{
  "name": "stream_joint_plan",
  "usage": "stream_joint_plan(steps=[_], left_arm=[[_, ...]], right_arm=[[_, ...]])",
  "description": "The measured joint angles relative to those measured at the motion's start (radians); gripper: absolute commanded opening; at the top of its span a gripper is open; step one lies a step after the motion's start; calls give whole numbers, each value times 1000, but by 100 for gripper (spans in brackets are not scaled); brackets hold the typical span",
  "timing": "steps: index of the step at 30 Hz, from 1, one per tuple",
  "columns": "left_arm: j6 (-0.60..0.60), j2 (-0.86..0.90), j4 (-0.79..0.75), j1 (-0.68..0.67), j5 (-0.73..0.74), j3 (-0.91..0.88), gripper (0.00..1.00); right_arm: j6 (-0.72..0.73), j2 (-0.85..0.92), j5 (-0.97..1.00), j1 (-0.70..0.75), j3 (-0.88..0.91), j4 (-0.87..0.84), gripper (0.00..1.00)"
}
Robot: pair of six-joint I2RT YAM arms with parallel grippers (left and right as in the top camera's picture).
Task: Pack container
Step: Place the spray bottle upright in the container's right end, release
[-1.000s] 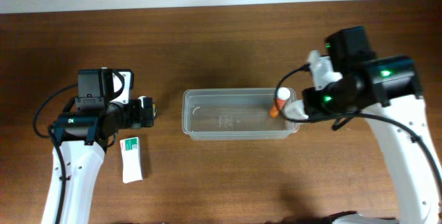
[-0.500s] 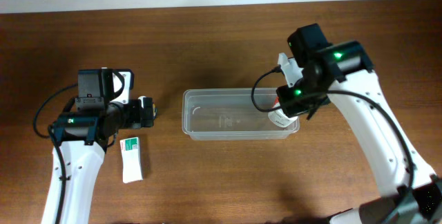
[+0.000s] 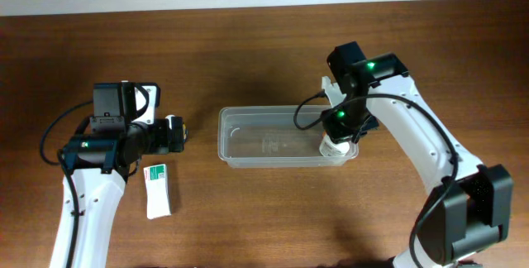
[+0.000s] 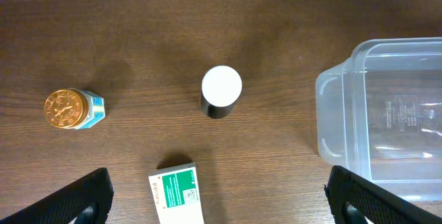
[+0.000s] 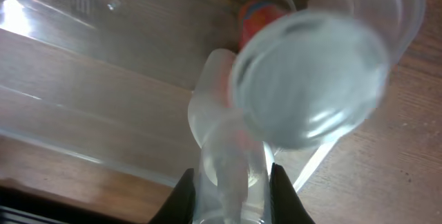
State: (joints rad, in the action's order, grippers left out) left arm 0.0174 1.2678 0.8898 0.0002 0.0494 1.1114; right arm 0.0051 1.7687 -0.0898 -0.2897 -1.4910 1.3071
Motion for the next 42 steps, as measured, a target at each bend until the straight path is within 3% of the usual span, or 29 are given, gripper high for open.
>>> stream_joint_plan(steps=[7,16,20,25,31,42], left_arm=[[0,0,0,0,0,0,99],[0,0,0,0,0,0,99],[0,0,0,0,0,0,99],[0,0,-18,0,0,0,99],[-23,32,-50,0,0,42,99],[-39,365,-62,0,0,183,95]], right_arm=[[7,0,48,0,1,-5,46],[2,-11,64,0,-26,-3,54],[-1,-89,66,1,-89,-7,66],[16,-271,65,49,-167,-65,93],[39,-383,63,261,-188,-38,95],[47,-214,35,440,-185,36,92]])
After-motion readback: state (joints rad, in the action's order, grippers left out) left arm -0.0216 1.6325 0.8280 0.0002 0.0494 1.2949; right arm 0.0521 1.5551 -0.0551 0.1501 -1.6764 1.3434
